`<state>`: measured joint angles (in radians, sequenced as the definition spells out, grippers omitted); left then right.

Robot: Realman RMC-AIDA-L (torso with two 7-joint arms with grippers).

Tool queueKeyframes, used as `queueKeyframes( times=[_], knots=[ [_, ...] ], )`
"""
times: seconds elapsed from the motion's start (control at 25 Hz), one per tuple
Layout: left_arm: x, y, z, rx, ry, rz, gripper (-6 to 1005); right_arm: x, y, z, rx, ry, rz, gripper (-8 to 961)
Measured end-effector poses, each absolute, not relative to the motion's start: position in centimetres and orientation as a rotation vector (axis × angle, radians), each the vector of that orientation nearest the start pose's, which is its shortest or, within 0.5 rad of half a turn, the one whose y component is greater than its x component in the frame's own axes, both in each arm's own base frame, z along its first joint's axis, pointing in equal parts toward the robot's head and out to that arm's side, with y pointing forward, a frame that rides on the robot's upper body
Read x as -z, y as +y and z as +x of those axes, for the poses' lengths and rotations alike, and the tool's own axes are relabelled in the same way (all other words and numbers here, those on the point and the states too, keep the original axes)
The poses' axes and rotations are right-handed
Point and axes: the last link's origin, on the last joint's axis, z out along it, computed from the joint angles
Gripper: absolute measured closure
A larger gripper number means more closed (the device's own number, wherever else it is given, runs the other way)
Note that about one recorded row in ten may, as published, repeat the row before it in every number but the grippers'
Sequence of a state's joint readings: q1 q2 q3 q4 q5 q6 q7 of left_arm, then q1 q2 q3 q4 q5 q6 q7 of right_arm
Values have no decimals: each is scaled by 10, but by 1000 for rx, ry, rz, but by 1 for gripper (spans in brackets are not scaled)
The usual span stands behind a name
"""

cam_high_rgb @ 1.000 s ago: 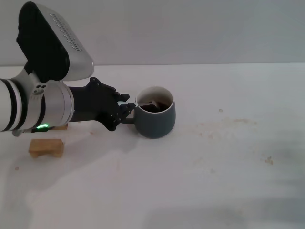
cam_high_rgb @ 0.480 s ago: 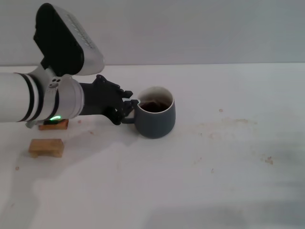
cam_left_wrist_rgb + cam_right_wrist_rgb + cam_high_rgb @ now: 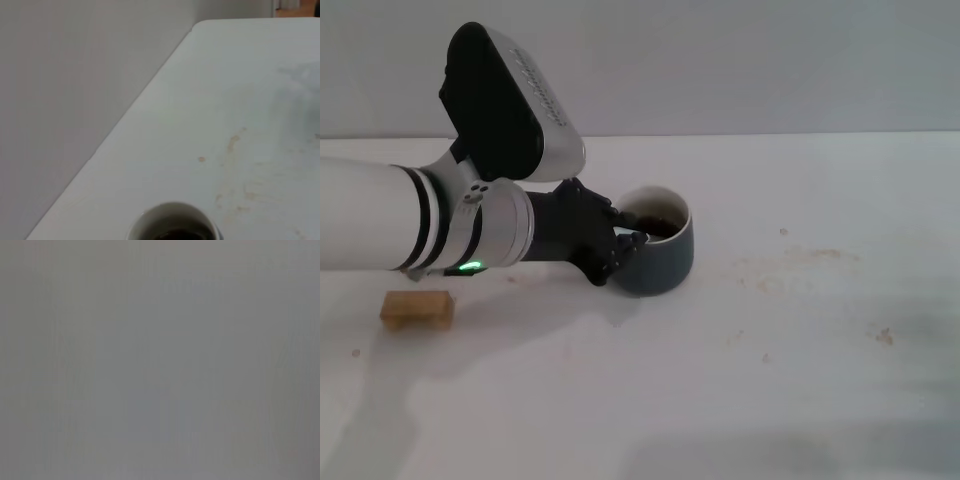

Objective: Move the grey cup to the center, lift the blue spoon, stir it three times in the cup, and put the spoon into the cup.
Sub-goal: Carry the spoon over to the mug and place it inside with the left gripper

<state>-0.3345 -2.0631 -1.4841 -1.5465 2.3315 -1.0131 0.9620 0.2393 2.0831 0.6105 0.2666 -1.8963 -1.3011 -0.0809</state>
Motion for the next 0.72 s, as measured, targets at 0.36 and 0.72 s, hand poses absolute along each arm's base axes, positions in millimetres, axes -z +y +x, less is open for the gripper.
queueKeyframes(
  times=[0.36,0.72],
  knots=[
    [3,337,-163,-8,-286,-2539,822,9,264,362,-568,543,-1391,955],
    [-1,348,-166,0,-301,-2507,822,10,264,360,-573,541,-1398,955]
  ],
)
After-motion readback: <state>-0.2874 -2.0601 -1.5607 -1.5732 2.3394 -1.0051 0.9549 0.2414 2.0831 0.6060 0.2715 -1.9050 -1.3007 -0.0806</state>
